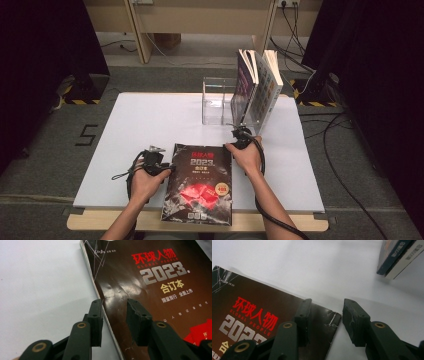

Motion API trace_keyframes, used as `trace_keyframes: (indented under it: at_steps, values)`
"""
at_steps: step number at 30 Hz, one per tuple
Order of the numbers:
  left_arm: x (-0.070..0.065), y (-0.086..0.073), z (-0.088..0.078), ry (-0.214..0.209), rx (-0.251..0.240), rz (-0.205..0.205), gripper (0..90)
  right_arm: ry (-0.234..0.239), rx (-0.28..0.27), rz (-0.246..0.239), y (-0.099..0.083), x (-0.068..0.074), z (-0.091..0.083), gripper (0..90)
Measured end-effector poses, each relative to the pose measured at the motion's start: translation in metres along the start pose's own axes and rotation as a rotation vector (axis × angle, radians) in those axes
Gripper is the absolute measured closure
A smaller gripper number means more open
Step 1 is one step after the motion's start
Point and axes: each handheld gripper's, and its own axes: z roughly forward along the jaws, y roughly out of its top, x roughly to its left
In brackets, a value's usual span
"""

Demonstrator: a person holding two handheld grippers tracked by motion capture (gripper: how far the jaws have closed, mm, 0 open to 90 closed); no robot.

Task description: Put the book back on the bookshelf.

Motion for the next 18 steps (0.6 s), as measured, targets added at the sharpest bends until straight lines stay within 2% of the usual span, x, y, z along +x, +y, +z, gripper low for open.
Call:
trace_keyframes:
  at_steps: [7, 10, 13, 15, 18]
  values:
    - [-0.0028, -0.0016, 0.0035, -0.005, 0.011, 0.004, 65.5, 0.004, 0.002, 0.002, 0.0014, -0.0005, 0.0011, 59.3]
    - [-0.0035, -0.0023, 0.0047, 0.005, 0.022, 0.020, 65.1, 0.007, 0.002, 0.002, 0.0012, -0.0005, 0.0013, 59.2]
    - [-0.0047, -0.0035, 0.0064, 0.016, 0.029, 0.031, 64.5, 0.025, -0.011, 0.022, -0.0001, -0.0027, 0.0012, 58.9]
    - [-0.0050, -0.0035, 0.0065, 0.018, 0.030, 0.028, 64.5, 0.043, -0.020, 0.058, -0.0012, -0.0048, 0.0010, 58.9]
    - [-0.0059, -0.0031, 0.0069, 0.020, 0.033, 0.029, 64.6, 0.047, -0.033, 0.054, -0.0029, -0.0052, 0.0009, 58.9]
